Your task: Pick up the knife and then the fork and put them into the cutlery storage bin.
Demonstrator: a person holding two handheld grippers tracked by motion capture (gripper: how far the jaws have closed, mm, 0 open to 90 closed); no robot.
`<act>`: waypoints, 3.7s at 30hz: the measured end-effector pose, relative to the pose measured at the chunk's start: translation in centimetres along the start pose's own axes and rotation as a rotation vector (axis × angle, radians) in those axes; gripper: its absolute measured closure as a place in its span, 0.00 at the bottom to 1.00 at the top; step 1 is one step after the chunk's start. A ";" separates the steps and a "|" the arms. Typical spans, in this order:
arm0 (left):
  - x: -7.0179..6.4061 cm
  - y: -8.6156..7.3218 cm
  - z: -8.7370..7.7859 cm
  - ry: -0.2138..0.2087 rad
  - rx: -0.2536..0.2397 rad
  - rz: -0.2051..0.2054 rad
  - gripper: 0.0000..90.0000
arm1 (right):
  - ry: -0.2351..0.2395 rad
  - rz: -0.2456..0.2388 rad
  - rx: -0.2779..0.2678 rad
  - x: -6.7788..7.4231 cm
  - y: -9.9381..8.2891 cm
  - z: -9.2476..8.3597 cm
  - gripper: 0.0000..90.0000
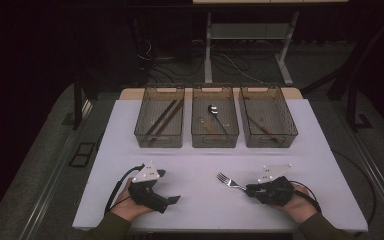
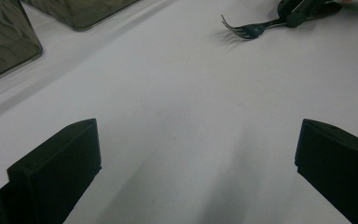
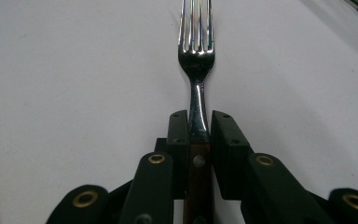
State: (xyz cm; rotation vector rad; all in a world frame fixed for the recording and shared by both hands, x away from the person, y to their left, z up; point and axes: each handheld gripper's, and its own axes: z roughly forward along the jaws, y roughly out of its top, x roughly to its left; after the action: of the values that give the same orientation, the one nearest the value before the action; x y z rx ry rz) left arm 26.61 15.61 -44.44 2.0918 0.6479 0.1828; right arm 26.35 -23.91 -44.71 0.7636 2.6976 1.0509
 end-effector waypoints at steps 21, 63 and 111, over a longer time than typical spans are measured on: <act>0.0 0.0 0.0 0.000 0.001 0.002 0.00 | 0.022 0.054 -0.045 -2.1 1.2 -2.0 0.86; 0.1 -0.2 0.3 0.007 0.006 -0.006 0.00 | -0.088 0.152 -0.136 -8.6 4.4 -7.0 0.86; 0.1 -0.2 0.3 -0.001 0.001 -0.019 0.00 | -0.255 0.309 -0.080 -20.2 9.0 -6.0 0.86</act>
State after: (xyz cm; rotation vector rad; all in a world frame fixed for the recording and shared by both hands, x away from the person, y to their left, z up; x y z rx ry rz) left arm 26.72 15.51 -44.75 2.0854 0.6671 0.1703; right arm 45.51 -32.12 -35.20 1.2355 2.3592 1.0314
